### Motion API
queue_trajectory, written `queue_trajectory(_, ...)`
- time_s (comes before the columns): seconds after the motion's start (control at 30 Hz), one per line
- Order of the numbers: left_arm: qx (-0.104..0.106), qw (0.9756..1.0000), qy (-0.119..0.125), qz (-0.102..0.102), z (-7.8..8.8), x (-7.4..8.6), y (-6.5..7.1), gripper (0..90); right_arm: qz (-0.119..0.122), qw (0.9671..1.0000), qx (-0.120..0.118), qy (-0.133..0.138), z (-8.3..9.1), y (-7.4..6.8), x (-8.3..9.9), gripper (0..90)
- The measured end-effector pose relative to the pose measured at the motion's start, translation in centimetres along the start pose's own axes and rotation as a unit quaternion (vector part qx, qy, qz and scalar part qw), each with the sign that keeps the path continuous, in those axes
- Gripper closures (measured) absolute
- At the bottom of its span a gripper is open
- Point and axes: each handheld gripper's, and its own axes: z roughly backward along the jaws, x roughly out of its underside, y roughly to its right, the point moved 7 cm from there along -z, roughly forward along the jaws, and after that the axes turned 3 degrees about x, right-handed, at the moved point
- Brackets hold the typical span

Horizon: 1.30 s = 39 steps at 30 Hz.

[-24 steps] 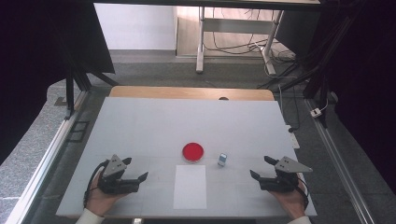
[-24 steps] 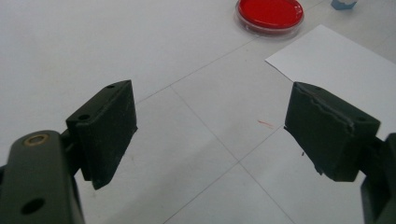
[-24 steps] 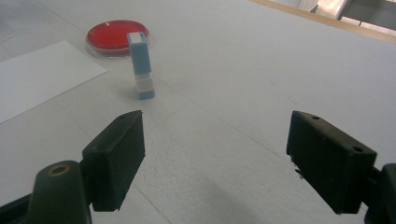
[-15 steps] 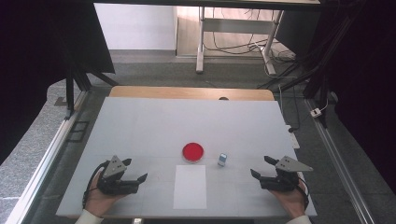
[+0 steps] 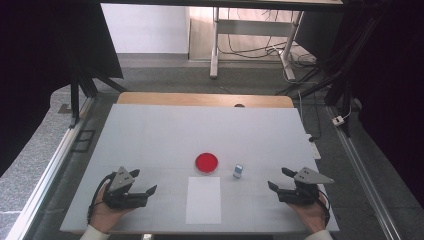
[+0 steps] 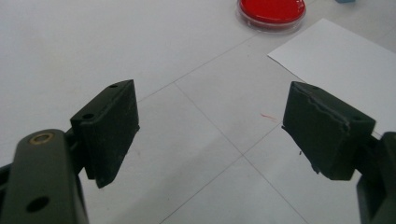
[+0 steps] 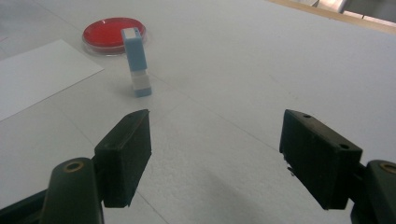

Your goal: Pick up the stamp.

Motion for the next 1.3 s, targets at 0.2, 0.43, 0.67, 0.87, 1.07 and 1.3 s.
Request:
queue_trajectory(0.2,0.001,1.0000,0.006,0.002,0.1,-0.1,0.0,18.7,0.002,1.0000,0.003,0.001,0.2,-0.2,0.0,25.9)
queue_trajectory(0.43,0.001,1.0000,0.005,0.005,0.1,-0.1,-0.1,18.7,0.000,1.0000,0.002,0.004,0.1,-0.1,-0.2,26.5)
queue_trajectory(0.67,-0.001,1.0000,0.006,0.004,0.1,-0.1,-0.1,19.1,0.000,0.9999,-0.003,0.013,0.2,-0.3,-1.5,27.4)
queue_trajectory(0.87,0.000,1.0000,0.004,0.004,0.0,-0.1,-0.1,19.0,-0.003,0.9998,-0.009,0.019,0.2,-0.6,-2.6,28.3)
queue_trajectory(1.07,0.003,1.0000,0.006,0.005,-0.1,-0.1,0.0,19.0,0.005,0.9997,-0.016,0.018,-0.1,-1.2,-3.5,28.8)
queue_trajectory(1.3,0.003,1.0000,0.001,0.003,-0.3,-0.1,0.0,19.1,0.012,0.9995,-0.026,0.015,-0.6,-1.9,-4.3,29.7)
